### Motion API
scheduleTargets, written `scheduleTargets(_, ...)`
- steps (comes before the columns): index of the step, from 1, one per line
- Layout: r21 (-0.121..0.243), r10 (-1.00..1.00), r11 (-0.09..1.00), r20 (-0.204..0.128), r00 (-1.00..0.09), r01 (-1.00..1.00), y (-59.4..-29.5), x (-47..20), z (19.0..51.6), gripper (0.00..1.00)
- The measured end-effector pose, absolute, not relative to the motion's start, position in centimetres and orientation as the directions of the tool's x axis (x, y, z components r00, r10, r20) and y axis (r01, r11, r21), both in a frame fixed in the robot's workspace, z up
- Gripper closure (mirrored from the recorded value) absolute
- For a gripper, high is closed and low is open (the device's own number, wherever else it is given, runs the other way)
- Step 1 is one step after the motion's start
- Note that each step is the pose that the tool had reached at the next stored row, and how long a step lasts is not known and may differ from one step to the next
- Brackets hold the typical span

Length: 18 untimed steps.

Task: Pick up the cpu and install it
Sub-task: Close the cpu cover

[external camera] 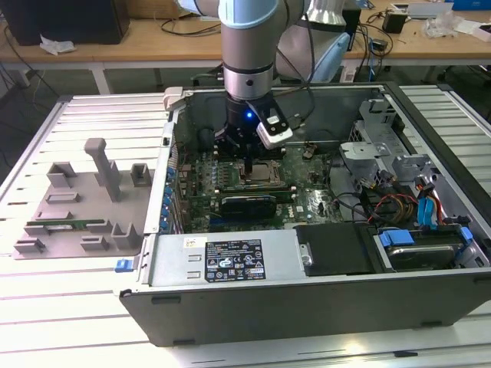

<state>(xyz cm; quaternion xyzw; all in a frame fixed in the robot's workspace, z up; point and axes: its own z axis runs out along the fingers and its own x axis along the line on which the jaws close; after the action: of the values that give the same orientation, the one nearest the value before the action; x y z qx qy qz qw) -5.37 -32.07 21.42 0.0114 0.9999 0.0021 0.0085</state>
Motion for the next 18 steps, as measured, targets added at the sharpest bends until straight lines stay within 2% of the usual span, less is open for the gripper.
scheduleTargets(18, 0.004, 0.023, 1.000, -0.018, -1.000, 0.023, -32.08, -5.87, 20.39, 0.89)
